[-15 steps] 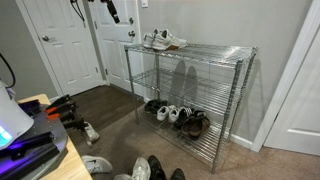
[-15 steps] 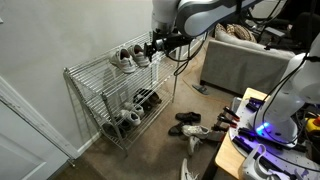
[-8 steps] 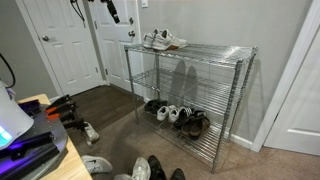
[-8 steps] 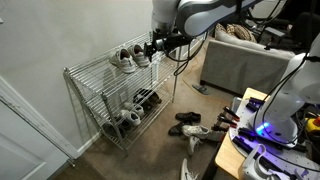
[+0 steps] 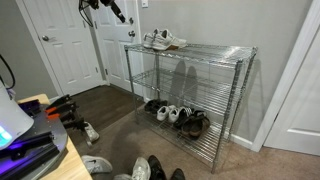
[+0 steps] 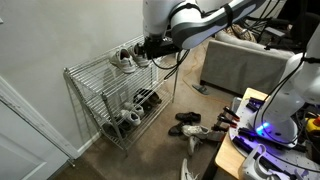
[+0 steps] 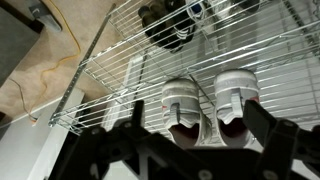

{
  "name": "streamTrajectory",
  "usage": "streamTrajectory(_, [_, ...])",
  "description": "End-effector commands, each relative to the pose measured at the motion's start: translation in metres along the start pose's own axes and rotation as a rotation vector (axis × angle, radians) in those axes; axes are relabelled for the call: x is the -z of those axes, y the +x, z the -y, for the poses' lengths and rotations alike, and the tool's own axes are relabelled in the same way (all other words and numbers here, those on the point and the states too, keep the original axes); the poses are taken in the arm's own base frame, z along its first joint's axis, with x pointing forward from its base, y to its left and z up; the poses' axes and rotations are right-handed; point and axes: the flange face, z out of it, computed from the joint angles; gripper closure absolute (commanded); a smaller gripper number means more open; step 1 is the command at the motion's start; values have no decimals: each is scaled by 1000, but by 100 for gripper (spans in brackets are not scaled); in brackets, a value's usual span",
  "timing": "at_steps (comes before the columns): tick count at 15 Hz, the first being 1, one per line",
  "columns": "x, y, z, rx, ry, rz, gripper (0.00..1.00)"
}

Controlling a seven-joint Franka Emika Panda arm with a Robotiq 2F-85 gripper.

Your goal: Move the white shoes to the right

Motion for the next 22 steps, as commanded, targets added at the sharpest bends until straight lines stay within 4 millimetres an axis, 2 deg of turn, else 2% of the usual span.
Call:
streamTrajectory(1, [-14,-3,49,-42,-40,-81,0])
streamTrajectory(4, [-36,2,79,-75,-96,-106,0])
streamTrajectory(6, [-46,19,92,-118,-124,-103,0])
streamTrajectory(8, [-50,42,97,-154,-128,-94,0])
streamTrajectory(11, [-45,70,102,-117,-92,-124,0])
streamTrajectory(15, [-45,105,93,-123,-93,-136,0])
streamTrajectory(16, [-46,91,95,-135,-83,-152,0])
streamTrajectory(18, [-46,102,92,-140,-83,-156,0])
streamTrajectory(22, [-48,102,93,-137,-83,-156,0])
